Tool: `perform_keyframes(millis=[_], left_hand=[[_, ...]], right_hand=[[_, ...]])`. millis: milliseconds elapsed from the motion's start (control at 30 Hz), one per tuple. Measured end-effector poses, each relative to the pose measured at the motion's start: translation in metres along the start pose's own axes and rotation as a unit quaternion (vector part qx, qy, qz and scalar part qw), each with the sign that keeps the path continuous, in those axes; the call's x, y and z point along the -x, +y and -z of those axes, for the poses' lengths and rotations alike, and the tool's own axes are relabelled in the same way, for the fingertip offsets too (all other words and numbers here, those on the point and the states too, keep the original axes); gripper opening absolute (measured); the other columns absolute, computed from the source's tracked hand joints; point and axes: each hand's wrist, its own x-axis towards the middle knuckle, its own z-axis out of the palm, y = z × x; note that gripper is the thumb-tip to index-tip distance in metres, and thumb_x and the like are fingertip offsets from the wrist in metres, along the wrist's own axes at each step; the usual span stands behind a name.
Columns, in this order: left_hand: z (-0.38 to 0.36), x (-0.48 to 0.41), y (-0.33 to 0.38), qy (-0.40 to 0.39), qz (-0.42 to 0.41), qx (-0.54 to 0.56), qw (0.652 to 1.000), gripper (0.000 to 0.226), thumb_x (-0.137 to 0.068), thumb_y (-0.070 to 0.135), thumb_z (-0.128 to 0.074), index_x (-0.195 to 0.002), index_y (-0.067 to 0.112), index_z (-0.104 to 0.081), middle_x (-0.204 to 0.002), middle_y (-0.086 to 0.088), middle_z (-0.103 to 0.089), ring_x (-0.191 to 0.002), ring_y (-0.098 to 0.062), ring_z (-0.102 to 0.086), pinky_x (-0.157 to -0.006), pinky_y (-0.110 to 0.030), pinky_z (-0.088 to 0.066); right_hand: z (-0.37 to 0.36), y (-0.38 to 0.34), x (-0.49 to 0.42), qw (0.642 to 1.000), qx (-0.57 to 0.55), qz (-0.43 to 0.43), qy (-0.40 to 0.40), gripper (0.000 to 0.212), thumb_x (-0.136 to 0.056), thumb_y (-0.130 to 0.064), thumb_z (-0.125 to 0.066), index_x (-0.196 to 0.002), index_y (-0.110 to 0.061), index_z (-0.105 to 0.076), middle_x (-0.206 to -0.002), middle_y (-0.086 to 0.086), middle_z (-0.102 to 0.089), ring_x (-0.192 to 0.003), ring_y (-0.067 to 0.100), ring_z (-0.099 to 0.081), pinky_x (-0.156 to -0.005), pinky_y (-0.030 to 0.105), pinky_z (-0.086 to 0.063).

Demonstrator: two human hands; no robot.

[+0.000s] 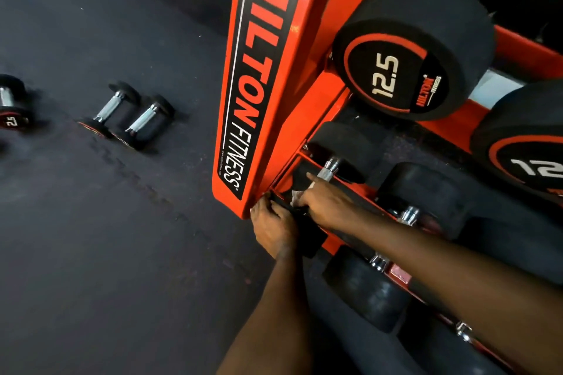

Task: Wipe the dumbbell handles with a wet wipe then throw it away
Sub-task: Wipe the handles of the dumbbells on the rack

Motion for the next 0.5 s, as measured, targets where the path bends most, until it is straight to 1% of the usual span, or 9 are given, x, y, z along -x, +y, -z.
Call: perform_keyframes(millis=[67, 133, 200, 300, 367, 400, 433, 467, 500], left_hand=[[0.001, -0.003, 0.000, -0.006, 0.001, -0.024, 1.000, 0.033, -0.098, 0.017, -0.051, -0.126, 0.015, -0.067, -0.130, -0.009, -0.062, -0.123, -0.031, -0.054, -0.097, -0.041, -0.043], [0.001, -0.005, -0.002, -0.016, -0.008, -0.043, 0.999, 0.029, -0.097, 0.018, -0.049, -0.119, 0.014, -0.067, -0.125, -0.009, -0.063, -0.120, -0.031, -0.054, -0.093, -0.042, -0.044], [0.001, -0.005, -0.001, -0.022, -0.008, -0.054, 0.998, 0.026, -0.096, 0.019, -0.047, -0.115, 0.013, -0.065, -0.122, -0.009, -0.063, -0.118, -0.031, -0.054, -0.091, -0.044, -0.045], [0.000, -0.004, 0.001, -0.025, -0.004, -0.063, 0.998, 0.022, -0.096, 0.022, -0.046, -0.109, 0.013, -0.062, -0.119, -0.008, -0.063, -0.113, -0.031, -0.056, -0.088, -0.044, -0.047], [0.001, -0.004, 0.003, -0.023, -0.003, -0.066, 0.998, 0.022, -0.097, 0.023, -0.046, -0.108, 0.013, -0.062, -0.117, -0.008, -0.064, -0.111, -0.032, -0.057, -0.085, -0.043, -0.047], [0.002, -0.004, 0.003, -0.022, 0.001, -0.069, 0.997, 0.022, -0.097, 0.024, -0.046, -0.109, 0.013, -0.063, -0.117, -0.008, -0.065, -0.110, -0.032, -0.058, -0.085, -0.043, -0.047], [0.003, -0.005, 0.002, -0.022, 0.006, -0.071, 0.997, 0.024, -0.097, 0.024, -0.047, -0.111, 0.014, -0.064, -0.118, -0.009, -0.065, -0.110, -0.033, -0.058, -0.085, -0.043, -0.047], [0.004, -0.005, 0.000, -0.021, 0.010, -0.066, 0.998, 0.025, -0.097, 0.023, -0.048, -0.114, 0.016, -0.065, -0.119, -0.009, -0.065, -0.112, -0.034, -0.059, -0.088, -0.043, -0.047], [0.005, -0.005, -0.001, -0.021, 0.012, -0.055, 0.998, 0.028, -0.097, 0.022, -0.049, -0.118, 0.018, -0.067, -0.122, -0.010, -0.065, -0.113, -0.034, -0.058, -0.090, -0.043, -0.046]], right_hand=[[0.005, -0.006, -0.008, 1.000, -0.012, -0.022, -0.013, 0.052, -0.078, 0.002, -0.053, -0.117, -0.027, -0.071, -0.108, 0.002, -0.074, -0.120, 0.019, -0.060, -0.123, 0.035, -0.018], [0.013, -0.018, -0.019, 0.998, -0.008, -0.058, -0.028, 0.041, -0.082, 0.001, -0.053, -0.111, -0.019, -0.073, -0.108, 0.012, -0.073, -0.124, 0.027, -0.057, -0.119, 0.033, -0.024], [0.012, -0.025, -0.021, 0.996, -0.007, -0.083, -0.024, 0.034, -0.085, 0.000, -0.051, -0.105, -0.015, -0.074, -0.106, 0.016, -0.072, -0.124, 0.031, -0.056, -0.113, 0.031, -0.030], [0.009, -0.021, 0.005, 0.991, -0.090, -0.102, 0.002, 0.042, -0.085, -0.003, -0.053, -0.114, -0.026, -0.072, -0.112, 0.016, -0.070, -0.132, 0.031, -0.049, -0.112, 0.039, -0.038], [0.009, -0.026, 0.026, 0.979, -0.146, -0.134, 0.051, 0.033, -0.091, -0.013, -0.056, -0.116, -0.028, -0.072, -0.119, 0.019, -0.065, -0.130, 0.032, -0.050, -0.101, 0.036, -0.045], [0.007, -0.029, 0.033, 0.967, -0.176, -0.165, 0.081, 0.027, -0.092, -0.018, -0.058, -0.112, -0.027, -0.074, -0.117, 0.018, -0.065, -0.122, 0.033, -0.056, -0.093, 0.034, -0.047], [0.005, -0.034, 0.040, 0.945, -0.217, -0.210, 0.123, 0.023, -0.091, -0.019, -0.061, -0.108, -0.023, -0.076, -0.112, 0.017, -0.067, -0.111, 0.033, -0.061, -0.086, 0.034, -0.048], [-0.004, -0.036, 0.043, 0.910, -0.260, -0.278, 0.163, 0.020, -0.089, -0.016, -0.063, -0.104, -0.019, -0.077, -0.106, 0.017, -0.070, -0.102, 0.034, -0.064, -0.081, 0.034, -0.048], [-0.013, -0.035, 0.044, 0.856, -0.299, -0.371, 0.201, 0.018, -0.088, -0.014, -0.064, -0.101, -0.015, -0.078, -0.101, 0.017, -0.073, -0.097, 0.034, -0.066, -0.078, 0.033, -0.049]])
